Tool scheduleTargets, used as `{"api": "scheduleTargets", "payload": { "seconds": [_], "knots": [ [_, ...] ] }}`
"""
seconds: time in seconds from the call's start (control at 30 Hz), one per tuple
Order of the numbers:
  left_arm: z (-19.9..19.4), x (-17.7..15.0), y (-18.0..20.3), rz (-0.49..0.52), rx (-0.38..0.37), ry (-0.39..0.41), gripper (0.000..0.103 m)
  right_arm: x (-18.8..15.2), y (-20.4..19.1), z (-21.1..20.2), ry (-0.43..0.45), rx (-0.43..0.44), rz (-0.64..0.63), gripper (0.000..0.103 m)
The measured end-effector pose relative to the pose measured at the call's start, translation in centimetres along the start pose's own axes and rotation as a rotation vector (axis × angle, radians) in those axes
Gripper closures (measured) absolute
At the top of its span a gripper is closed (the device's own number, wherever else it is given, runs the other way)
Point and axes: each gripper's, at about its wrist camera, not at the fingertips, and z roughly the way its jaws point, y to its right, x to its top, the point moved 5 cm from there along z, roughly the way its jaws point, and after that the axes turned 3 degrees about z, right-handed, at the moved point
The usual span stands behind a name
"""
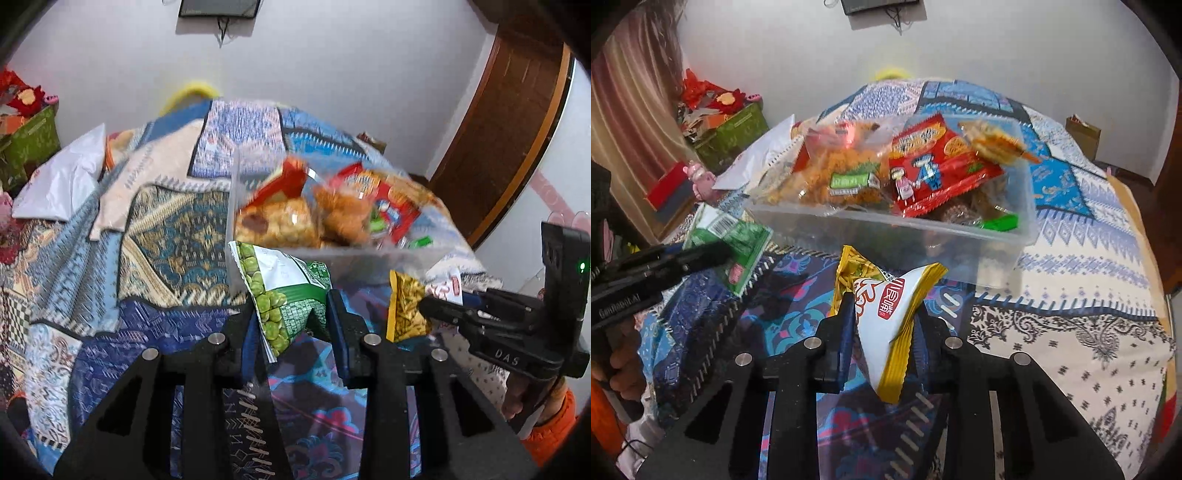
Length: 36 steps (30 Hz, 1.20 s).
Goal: Organize snacks
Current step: 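Grasp the green pea snack bag with the left tool while the right tool grasps the white-yellow cracker bag, then drop the pea snack bag into the box with left tool while right tool drops the cracker bag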
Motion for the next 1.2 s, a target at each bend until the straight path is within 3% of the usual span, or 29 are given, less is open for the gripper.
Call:
{"api": "scheduleTargets", "payload": {
  "seconds": [0.2, 0.4, 0.6, 0.8, 0.9, 1.03, 1.2],
  "knots": [
    [-1.3, 2.7, 0.1, 0.001, -0.002, 0.07, 0.069, 1.2, 0.6, -1.9, 0.055, -0.011, 0.006, 0.077],
    [-0.2, 4.7, 0.3, 0.004, 0.001, 0.091, 0.069, 3.2, 1.5, -2.9, 0.113, -0.027, 0.016, 0.077],
    [2.9, 5.7, 0.6, 0.006, 0.0, 0.053, 0.069, 5.4, 2.4, -2.7, 0.156, -0.038, 0.026, 0.077],
    [5.8, 5.9, 0.4, 0.0, -0.002, 0.019, 0.069, 6.1, 2.7, -0.5, 0.139, -0.053, 0.015, 0.078],
    [7.2, 5.7, 0.0, 0.01, 0.033, -0.001, 0.068, 6.1, 3.0, 0.2, 0.137, -0.047, 0.023, 0.078],
    [7.6, 5.6, -0.4, 0.004, 0.044, 0.0, 0.062, 5.7, 3.1, 1.2, 0.118, -0.065, 0.013, 0.078],
    [7.8, 5.2, -0.6, 0.019, 0.079, -0.011, 0.043, 5.2, 3.5, 1.2, 0.105, -0.098, 0.01, 0.07]
  ]
}}
